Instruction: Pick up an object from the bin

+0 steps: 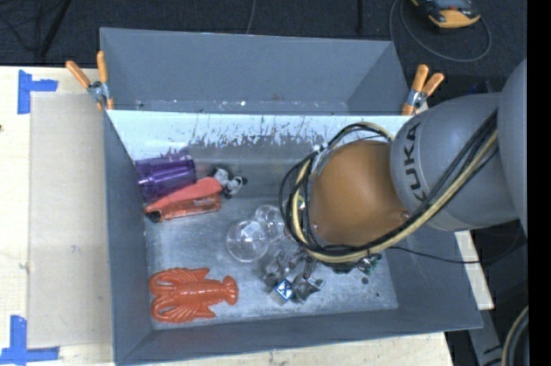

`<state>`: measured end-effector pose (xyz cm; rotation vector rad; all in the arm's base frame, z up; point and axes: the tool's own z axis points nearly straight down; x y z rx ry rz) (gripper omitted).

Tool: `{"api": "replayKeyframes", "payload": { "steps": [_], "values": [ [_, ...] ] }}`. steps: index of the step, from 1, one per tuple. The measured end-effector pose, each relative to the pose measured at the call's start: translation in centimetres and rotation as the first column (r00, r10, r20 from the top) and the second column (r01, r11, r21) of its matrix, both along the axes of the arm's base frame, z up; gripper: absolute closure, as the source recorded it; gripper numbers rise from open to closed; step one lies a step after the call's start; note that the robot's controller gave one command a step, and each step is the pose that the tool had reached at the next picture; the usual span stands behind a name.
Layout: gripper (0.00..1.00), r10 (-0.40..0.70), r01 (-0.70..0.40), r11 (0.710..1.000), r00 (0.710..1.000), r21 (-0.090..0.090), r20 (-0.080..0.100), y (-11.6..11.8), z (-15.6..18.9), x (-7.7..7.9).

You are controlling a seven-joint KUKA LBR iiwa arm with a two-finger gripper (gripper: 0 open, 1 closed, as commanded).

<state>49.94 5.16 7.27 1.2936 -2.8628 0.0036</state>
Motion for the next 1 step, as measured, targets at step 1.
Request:
{"api": "replayKeyframes", "payload": {
  "steps": [1],
  "values": [
    [1.00, -0.038, 0.038, 0.999, 0.999, 0.003, -0.004, -1.64, 19.53, -1.24]
  ]
}}
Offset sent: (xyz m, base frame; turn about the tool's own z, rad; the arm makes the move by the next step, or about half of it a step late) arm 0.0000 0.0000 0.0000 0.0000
